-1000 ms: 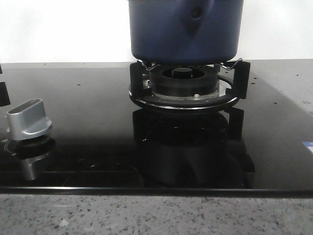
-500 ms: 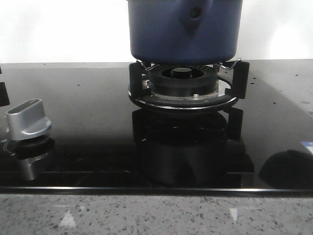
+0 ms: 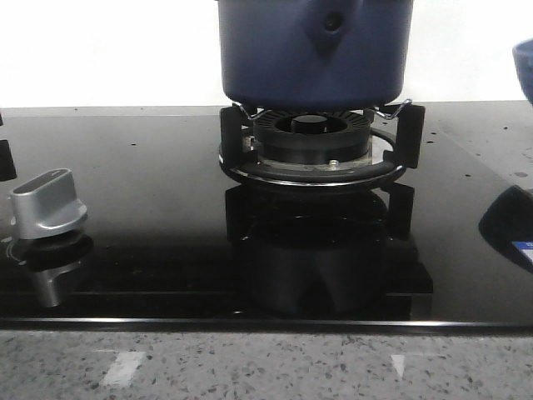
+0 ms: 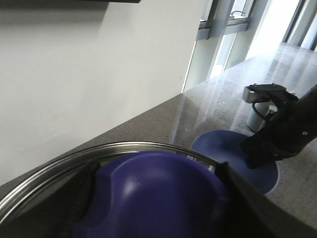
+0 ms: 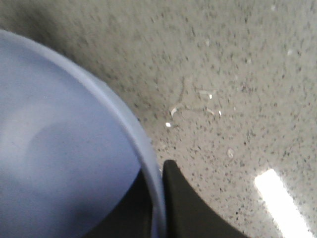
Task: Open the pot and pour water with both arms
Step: 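Set the bowl back on the counter and open the right gripper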
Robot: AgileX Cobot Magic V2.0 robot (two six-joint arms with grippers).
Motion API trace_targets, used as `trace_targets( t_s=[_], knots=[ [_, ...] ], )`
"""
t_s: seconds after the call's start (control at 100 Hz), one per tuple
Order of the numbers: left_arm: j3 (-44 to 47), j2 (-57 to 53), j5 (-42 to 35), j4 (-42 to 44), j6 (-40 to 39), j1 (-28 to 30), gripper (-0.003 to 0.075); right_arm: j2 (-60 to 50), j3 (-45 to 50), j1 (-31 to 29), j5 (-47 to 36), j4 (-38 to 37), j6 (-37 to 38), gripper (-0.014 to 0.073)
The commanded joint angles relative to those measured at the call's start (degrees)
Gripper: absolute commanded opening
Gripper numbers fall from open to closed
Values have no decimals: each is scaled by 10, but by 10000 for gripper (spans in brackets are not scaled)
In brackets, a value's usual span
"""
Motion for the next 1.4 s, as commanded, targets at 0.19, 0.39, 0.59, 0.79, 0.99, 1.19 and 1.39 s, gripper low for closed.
trace_targets(
  t_s=[0.19, 0.39, 0.59, 0.79, 0.99, 1.19, 1.39],
  knots=[
    [-19, -5, -4, -44, 0, -15, 284, -25, 4, -5, -23, -6, -8, -44],
    [-19, 4, -5, -54, 1, -18, 284, -25, 4, -5, -20, -8, -8, -43],
    [-19, 12, -10, -62, 30, -30, 284, -25, 4, -5, -20, -8, -8, 40],
    [-19, 12, -34, -85, 115, -54, 284, -32, 4, -5, -34, -8, -8, 301],
    [-19, 13, -68, -86, 124, -63, 284, -83, -8, -5, -92, -9, -8, 351],
    [-19, 34, -67, -126, 137, -64, 284, -172, -16, -1, -159, 12, -8, 211],
    [-36, 65, -66, -139, 141, -64, 284, -275, -16, 41, -181, 13, -46, -70]
  ],
)
